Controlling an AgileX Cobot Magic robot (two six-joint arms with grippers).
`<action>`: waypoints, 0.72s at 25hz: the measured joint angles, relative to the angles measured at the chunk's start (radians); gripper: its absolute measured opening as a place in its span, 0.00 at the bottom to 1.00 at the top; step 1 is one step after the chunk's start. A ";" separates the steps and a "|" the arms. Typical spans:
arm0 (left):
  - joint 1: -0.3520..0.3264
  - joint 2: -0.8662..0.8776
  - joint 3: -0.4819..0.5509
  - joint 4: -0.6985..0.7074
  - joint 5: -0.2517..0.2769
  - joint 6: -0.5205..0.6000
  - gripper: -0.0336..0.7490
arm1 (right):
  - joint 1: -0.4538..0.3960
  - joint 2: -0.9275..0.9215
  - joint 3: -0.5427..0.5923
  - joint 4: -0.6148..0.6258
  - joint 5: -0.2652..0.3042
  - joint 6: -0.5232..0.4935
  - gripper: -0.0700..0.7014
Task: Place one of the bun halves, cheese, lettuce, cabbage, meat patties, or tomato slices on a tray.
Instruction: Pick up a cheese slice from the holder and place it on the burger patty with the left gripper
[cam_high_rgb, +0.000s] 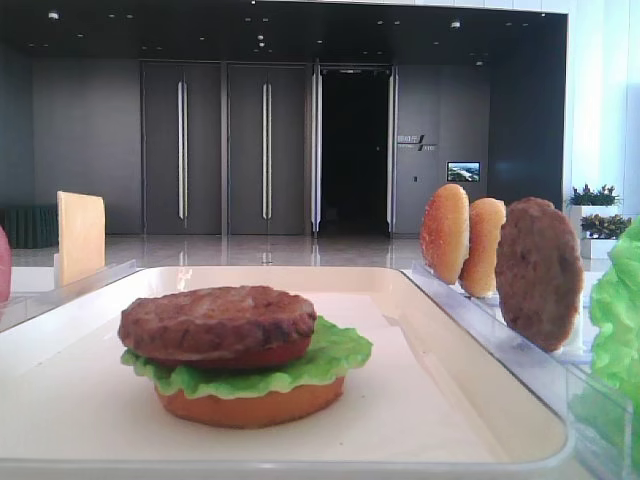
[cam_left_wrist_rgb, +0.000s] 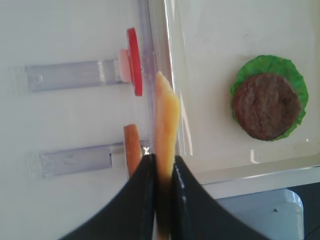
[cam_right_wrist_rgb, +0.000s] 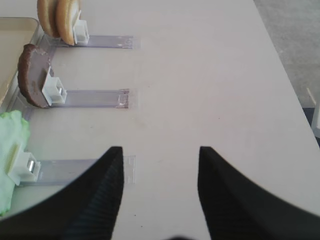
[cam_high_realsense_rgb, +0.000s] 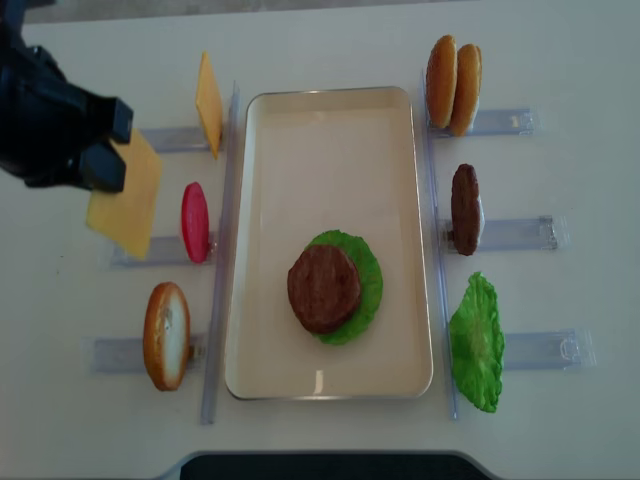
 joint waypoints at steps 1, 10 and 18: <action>0.000 -0.030 0.026 0.000 0.000 -0.004 0.09 | 0.000 0.000 0.000 0.000 0.000 0.000 0.56; 0.000 -0.134 0.127 0.000 0.001 -0.032 0.09 | 0.011 0.000 0.000 0.000 0.000 0.000 0.56; 0.000 -0.134 0.136 -0.025 -0.003 -0.036 0.09 | 0.011 0.000 0.000 0.000 0.000 0.000 0.56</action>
